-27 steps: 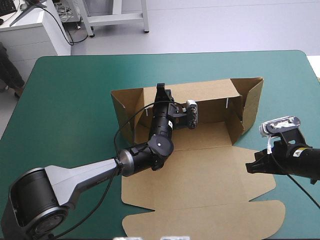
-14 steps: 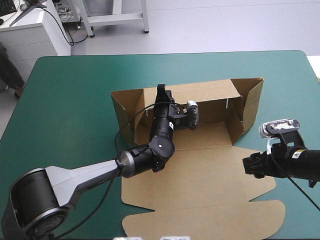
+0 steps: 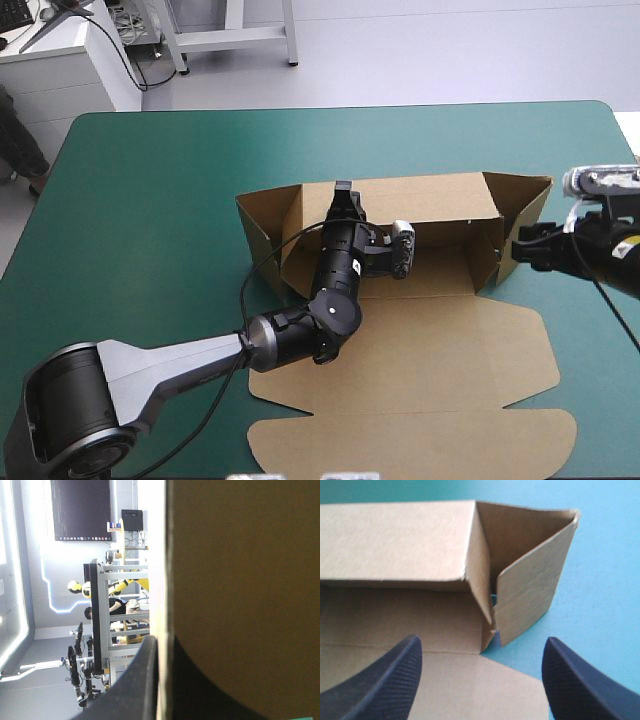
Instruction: Fold the box
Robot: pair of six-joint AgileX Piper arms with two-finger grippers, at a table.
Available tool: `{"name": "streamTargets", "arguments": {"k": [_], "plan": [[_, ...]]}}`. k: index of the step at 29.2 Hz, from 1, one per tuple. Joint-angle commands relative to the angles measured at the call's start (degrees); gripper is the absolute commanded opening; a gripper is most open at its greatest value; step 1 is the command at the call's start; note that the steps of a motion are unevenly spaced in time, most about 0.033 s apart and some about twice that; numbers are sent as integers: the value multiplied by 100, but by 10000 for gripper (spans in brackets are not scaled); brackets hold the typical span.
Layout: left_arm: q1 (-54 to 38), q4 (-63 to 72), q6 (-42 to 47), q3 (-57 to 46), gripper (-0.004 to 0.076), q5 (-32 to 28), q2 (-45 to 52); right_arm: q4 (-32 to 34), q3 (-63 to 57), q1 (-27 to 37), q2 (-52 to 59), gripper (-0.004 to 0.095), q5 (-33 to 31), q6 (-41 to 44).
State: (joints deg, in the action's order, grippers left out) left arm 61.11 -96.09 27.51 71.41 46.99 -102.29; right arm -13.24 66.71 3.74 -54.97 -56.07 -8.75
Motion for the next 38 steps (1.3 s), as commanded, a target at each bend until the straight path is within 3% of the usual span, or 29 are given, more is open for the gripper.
{"name": "streamTargets", "arguments": {"k": [1, 6, 21, 30, 38], "plan": [[114, -164, 13, 120, -8, -79, 225, 340, 793, 33, -639, 567, 327, 224], [114, -164, 13, 120, -8, -79, 225, 317, 1731, 33, -1668, 520, 302, 368], [114, -164, 13, 120, -8, -79, 225, 326, 4480, 52, -4493, 486, -931, 326], [114, -164, 13, 120, -8, -92, 225, 273, 4514, 370, -4793, 486, -1307, 326], [114, -164, 13, 120, -8, -92, 225, -286, 3917, 635, -4625, 486, -1555, -234]]}}
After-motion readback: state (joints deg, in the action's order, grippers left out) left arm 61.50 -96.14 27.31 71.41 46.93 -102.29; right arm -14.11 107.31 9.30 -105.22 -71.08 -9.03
